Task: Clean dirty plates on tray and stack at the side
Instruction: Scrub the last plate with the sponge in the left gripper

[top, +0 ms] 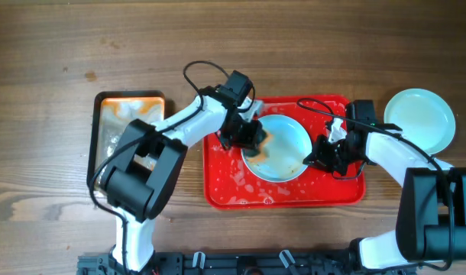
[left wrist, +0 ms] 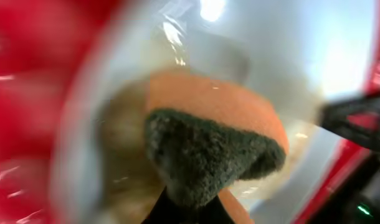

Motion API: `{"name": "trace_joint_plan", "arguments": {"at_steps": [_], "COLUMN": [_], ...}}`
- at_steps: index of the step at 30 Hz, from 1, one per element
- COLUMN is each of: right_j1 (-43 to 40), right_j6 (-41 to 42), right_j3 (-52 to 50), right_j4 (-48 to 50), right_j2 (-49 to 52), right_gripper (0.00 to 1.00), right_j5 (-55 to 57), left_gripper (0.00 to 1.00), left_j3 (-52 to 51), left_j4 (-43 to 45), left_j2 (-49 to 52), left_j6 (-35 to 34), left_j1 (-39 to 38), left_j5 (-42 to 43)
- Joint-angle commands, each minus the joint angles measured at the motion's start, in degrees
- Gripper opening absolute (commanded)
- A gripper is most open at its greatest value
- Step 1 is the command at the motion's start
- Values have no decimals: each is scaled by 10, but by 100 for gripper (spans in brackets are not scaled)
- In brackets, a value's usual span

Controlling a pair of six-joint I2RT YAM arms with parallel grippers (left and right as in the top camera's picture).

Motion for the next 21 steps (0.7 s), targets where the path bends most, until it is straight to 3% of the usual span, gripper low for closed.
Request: {"name": "trace_joint_plan", "arguments": {"at_steps": [1, 4, 6, 11, 14, 21], "right_j1": [-5, -5, -5, -4, -5, -5], "right_j6": [7, 7, 7, 7, 8, 9], "right_j3": [-20, -20, -20, -20, -20, -20], "right_j4": [-2, 0, -1, -3, -3, -5], "right_j2": [22, 22, 22, 22, 22, 22], "right_gripper": [4, 4, 4, 4, 4, 4], "right_j5": [94, 94, 94, 94, 94, 94], "left_gripper": [4, 4, 4, 4, 4, 4], "left_j3": [-1, -1, -1, -1, -1, 47], "left_j4": [19, 37, 43, -61, -78, 40], "left_j2": [21, 21, 21, 22, 22, 21], "left_j6": [8, -6, -18, -17, -15, -17], "left_j1": [-37, -58, -60, -21, 6, 7], "left_j5": [107, 132, 102, -264, -398, -412]}}
